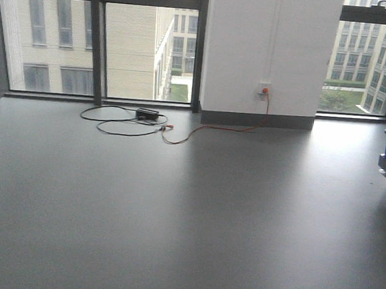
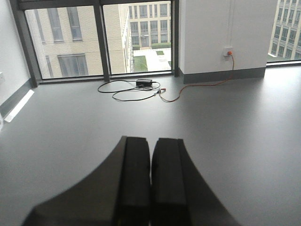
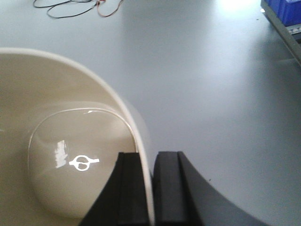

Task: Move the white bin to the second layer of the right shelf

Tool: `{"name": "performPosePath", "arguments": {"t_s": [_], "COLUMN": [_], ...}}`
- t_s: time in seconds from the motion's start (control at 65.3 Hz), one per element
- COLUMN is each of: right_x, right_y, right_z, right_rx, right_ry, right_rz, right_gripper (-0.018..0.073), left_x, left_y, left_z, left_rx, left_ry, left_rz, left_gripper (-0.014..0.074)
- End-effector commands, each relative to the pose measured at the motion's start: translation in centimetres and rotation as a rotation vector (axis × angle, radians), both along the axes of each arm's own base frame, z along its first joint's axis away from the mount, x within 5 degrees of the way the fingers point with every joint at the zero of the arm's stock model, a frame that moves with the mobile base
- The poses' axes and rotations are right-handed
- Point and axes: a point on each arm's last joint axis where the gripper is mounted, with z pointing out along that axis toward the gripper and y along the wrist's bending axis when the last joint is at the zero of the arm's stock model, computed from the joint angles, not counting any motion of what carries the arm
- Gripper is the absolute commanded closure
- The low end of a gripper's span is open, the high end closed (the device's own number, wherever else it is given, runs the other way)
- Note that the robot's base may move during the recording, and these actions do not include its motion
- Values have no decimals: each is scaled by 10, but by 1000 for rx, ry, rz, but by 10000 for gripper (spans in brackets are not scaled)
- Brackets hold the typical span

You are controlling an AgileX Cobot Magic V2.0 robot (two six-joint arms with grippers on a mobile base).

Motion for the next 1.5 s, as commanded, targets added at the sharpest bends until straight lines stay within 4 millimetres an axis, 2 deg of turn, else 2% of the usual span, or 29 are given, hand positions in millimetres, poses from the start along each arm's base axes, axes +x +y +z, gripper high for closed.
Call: {"name": "performPosePath", "arguments": {"t_s": [0.0, 1.486], "right_x": [2, 2], "right_y": [-1, -1], "right_z": [17, 17], "right_rx": [-5, -5], "right_ry": [-120, -120], "right_rz": [-7, -7], "right_gripper": [511, 511], "left_x": [1, 1], "left_y": [0, 0], "left_z": [-4, -4], "left_rx": [-10, -10], "left_ry": [-62, -62], "left_rz": [-4, -4], "left_gripper": [512, 512]}}
